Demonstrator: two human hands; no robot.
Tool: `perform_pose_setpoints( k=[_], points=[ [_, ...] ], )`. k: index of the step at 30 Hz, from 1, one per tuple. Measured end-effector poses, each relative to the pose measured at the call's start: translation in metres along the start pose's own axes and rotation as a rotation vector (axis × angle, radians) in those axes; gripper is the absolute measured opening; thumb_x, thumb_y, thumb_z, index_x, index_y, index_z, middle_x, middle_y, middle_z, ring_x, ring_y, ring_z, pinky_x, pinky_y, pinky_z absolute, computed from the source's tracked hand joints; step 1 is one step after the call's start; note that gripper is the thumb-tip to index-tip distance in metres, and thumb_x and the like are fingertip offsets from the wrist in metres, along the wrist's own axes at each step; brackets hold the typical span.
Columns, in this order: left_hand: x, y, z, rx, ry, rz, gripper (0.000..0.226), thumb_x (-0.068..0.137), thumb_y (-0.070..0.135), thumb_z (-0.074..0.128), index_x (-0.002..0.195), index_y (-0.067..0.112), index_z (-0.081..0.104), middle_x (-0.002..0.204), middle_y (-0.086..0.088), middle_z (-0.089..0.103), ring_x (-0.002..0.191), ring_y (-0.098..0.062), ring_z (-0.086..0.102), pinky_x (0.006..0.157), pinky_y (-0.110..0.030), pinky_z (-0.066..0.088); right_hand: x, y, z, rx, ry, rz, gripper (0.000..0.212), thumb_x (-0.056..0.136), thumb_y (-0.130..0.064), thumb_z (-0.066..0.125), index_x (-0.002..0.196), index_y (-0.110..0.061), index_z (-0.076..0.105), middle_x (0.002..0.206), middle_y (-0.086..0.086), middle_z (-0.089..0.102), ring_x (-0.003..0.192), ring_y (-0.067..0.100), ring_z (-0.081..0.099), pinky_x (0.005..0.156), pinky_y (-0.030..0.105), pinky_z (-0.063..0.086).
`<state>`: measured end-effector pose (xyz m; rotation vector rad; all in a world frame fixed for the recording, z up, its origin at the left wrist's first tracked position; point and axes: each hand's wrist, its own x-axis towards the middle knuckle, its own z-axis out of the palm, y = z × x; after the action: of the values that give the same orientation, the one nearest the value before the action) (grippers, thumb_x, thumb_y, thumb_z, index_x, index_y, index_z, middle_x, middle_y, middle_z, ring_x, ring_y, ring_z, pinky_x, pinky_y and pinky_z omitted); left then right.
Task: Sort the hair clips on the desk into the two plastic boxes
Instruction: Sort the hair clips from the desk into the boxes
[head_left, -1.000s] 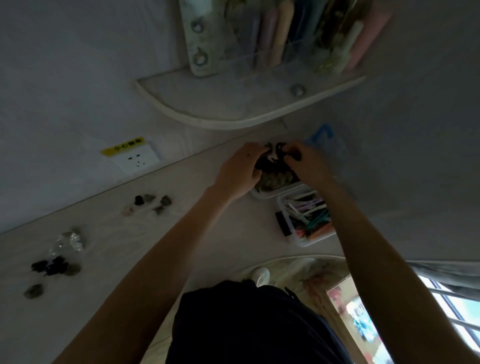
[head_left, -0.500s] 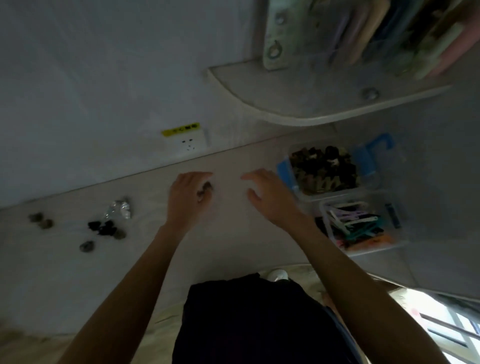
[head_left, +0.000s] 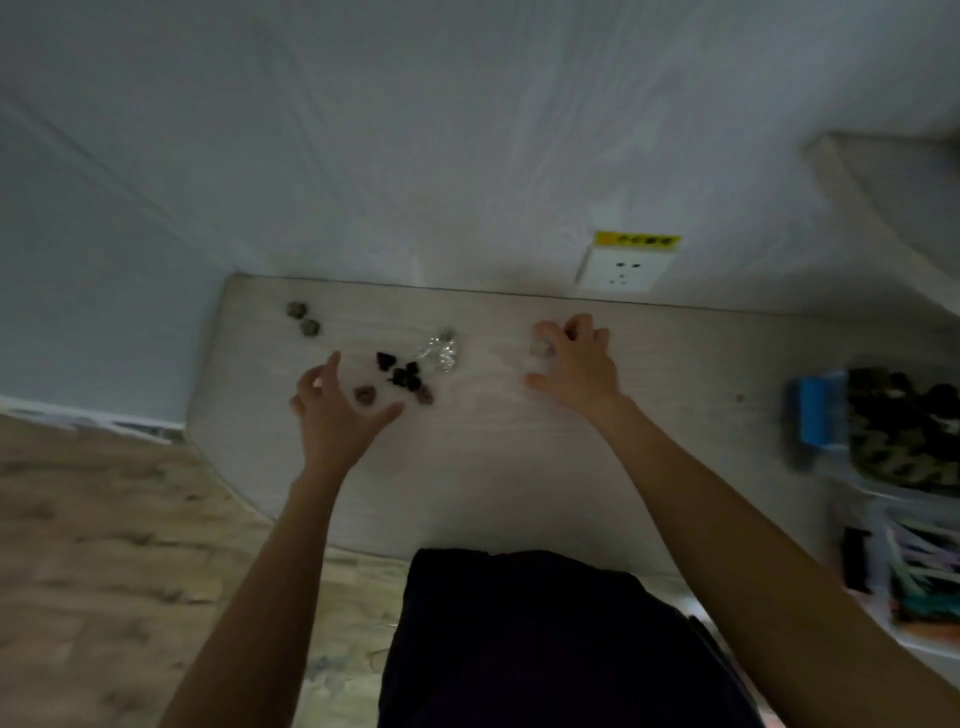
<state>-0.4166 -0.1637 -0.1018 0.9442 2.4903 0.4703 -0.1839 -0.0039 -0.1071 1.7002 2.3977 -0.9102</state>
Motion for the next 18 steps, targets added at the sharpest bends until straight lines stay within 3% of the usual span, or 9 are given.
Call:
perform_pose_setpoints(
  k=[3, 6, 9, 13, 18],
  points=[
    [0.005, -0.004, 0.004, 0.01, -0.112, 0.024, 0.103, 0.059, 0.048, 0.082, 0.142, 0.023, 0.027, 0.139, -0.016, 0.03, 0.128, -0.035, 0.03, 0.106, -0.043, 0.029, 0.002, -0.013, 0.009, -0.037, 0.009, -0.067, 0.044, 0.078, -0.031, 0.067, 0.117, -0.022, 0.049, 0.124, 0.01, 0.035, 0.11, 0.032, 0.035, 0.072, 0.034, 0.043],
    [0.0, 0.008, 0.014, 0.01, -0.112, 0.101, 0.091, 0.056, 0.048, 0.083, 0.132, 0.027, 0.039, 0.13, -0.011, 0.036, 0.119, -0.035, 0.037, 0.094, -0.044, 0.041, -0.005, -0.016, 0.019, -0.052, 0.05, -0.109, 0.029, 0.086, -0.023, 0.059, 0.113, -0.015, 0.051, 0.122, 0.013, 0.039, 0.106, 0.034, 0.04, 0.07, 0.034, 0.043],
    [-0.008, 0.027, 0.025, 0.022, -0.085, 0.097, 0.083, 0.057, 0.047, 0.082, 0.125, 0.022, 0.042, 0.126, -0.01, 0.039, 0.117, -0.033, 0.038, 0.087, -0.044, 0.044, -0.016, -0.018, 0.027, -0.022, 0.082, -0.114, 0.023, 0.09, -0.021, 0.055, 0.112, -0.012, 0.053, 0.121, 0.015, 0.041, 0.101, 0.034, 0.042, 0.074, 0.037, 0.045],
    [-0.012, 0.043, 0.036, -0.052, -0.01, 0.12, 0.06, 0.069, 0.025, 0.073, 0.121, 0.009, 0.047, 0.116, -0.019, 0.05, 0.104, -0.039, 0.048, 0.086, -0.043, 0.041, -0.029, -0.019, 0.029, 0.063, 0.116, -0.124, 0.023, 0.087, -0.018, 0.059, 0.108, -0.009, 0.059, 0.12, 0.016, 0.046, 0.097, 0.035, 0.048, 0.081, 0.04, 0.046],
    [-0.019, 0.038, 0.039, -0.162, -0.053, 0.198, 0.05, 0.076, 0.019, 0.067, 0.122, 0.017, 0.049, 0.107, -0.016, 0.062, 0.097, -0.035, 0.057, 0.081, -0.038, 0.044, -0.041, -0.014, 0.024, 0.165, 0.148, -0.113, 0.02, 0.085, -0.014, 0.062, 0.104, -0.009, 0.059, 0.118, 0.014, 0.046, 0.093, 0.033, 0.056, 0.083, 0.041, 0.051]
  ],
)
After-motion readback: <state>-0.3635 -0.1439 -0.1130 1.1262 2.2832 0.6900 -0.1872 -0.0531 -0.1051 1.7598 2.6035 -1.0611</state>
